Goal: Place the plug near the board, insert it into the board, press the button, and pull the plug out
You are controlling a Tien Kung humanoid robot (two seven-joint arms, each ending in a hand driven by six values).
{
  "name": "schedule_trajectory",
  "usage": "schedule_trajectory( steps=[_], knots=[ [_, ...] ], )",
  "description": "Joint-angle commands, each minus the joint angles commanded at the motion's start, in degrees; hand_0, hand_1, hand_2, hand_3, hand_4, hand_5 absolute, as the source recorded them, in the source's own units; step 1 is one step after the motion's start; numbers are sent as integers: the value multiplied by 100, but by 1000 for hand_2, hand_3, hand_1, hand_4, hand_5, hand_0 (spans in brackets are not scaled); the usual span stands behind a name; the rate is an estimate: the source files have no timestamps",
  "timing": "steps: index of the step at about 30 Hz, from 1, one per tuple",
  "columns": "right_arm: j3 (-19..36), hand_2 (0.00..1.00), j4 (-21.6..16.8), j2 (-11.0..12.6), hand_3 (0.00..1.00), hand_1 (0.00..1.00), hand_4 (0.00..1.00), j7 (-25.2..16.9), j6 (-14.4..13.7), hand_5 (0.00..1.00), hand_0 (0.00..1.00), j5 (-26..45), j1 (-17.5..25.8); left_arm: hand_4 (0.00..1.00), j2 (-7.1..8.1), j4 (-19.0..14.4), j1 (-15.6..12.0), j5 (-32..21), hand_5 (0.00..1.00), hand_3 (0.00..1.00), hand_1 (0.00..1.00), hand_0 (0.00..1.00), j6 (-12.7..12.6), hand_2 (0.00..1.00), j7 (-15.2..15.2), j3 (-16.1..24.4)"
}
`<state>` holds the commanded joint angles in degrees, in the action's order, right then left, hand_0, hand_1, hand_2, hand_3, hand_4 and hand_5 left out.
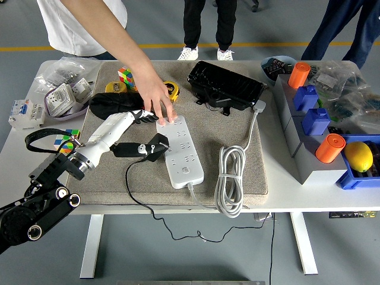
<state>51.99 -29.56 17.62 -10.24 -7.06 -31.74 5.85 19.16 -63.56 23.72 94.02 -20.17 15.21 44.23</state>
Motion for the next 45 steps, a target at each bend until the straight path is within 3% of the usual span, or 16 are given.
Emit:
schedule_trajectory(
  steps=[2, 6, 15, 45],
  knots=[
    [4, 587, 1, -1, 538, 623, 631, -3, 0, 132, 628, -3, -4, 732, -13, -97, -111, 46, 781, 797, 781, 765, -40, 788, -153, 41],
    [56, 587, 6, -9, 538, 623, 631, -15, -6, 132, 628, -10, 3, 732, -40, -271, -346, 177, 781, 797, 781, 765, -131, 788, -349, 87],
    [91, 585, 8, -13, 538, 622, 627, -31, -11, 130, 628, -17, 28, 734, -135, -325, -729, 403, 780, 777, 784, 765, -141, 783, -424, 252],
    [117, 582, 17, -27, 539, 620, 625, -40, -10, 128, 625, -27, 13, 742, -298, -191, -568, 476, 772, 777, 786, 768, -148, 782, -478, 4]
  ],
)
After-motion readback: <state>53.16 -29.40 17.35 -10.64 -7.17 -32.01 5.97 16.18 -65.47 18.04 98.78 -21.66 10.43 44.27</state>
